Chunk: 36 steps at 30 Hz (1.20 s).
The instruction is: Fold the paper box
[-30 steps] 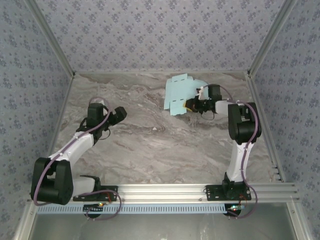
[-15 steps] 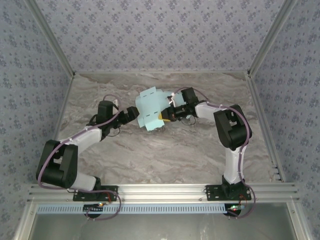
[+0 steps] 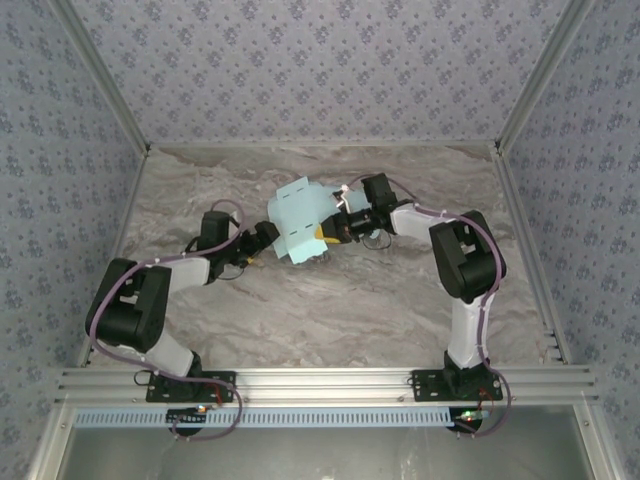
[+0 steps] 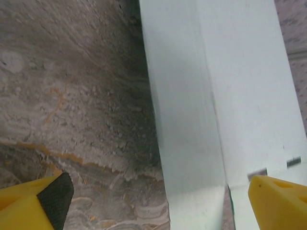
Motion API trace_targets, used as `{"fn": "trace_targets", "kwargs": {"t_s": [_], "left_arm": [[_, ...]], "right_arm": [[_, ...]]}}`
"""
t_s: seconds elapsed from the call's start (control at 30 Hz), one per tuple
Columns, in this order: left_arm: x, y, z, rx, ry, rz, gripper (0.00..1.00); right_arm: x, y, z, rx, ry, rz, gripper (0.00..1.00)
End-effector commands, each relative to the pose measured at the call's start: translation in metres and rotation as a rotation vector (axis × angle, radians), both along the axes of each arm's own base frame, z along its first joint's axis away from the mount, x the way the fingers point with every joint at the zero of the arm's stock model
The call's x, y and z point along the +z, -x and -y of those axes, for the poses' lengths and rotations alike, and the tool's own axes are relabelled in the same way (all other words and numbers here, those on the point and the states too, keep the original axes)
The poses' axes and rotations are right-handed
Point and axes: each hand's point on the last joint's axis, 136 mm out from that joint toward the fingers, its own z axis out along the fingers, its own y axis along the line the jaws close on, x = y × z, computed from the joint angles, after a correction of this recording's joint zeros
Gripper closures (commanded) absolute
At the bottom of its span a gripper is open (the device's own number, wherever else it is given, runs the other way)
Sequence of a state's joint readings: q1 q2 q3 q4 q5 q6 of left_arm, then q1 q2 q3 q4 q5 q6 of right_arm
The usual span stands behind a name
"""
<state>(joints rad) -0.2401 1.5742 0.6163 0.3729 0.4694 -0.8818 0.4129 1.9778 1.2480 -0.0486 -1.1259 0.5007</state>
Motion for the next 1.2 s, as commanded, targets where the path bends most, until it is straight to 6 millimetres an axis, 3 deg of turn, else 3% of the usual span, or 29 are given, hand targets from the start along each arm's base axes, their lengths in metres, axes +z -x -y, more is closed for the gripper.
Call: {"fn": "trace_targets", "kwargs": {"t_s": [0.0,0.33,0.47,0.6,0.87,1.0,1.17], "left_arm": [[0.035,-0.029,0.006,0.023,0.096,0.081,0.07],[0.046,-0.057,0.008,0.180,0.312,0.055,0.10],[0.055,-0.067,0.012,0.214,0.384,0.044,0.13],[0.071,-0.073,0.007,0.263,0.419,0.088,0.26],[0.084,-0.068,-0.004,0.303,0.345,0.099,0.65],[0.089,-0.064,-0.007,0.308,0.325,0.097,0.72],[0.097,-0.062,-0.007,0.303,0.333,0.105,0.87]], "right_arm": [[0.044,0.005,-0.009,0.038,-0.067,0.056,0.85],[0.081,-0.002,-0.016,-0.042,-0.109,0.101,0.86],[0.087,-0.001,-0.026,-0.045,-0.119,0.104,0.86],[0.085,0.002,-0.033,-0.042,-0.117,0.097,0.86],[0.080,0.007,-0.039,-0.051,-0.096,0.083,0.83],[0.078,0.006,-0.039,-0.073,-0.082,0.088,0.83],[0.076,0.005,-0.040,-0.095,-0.071,0.094,0.80]]}}
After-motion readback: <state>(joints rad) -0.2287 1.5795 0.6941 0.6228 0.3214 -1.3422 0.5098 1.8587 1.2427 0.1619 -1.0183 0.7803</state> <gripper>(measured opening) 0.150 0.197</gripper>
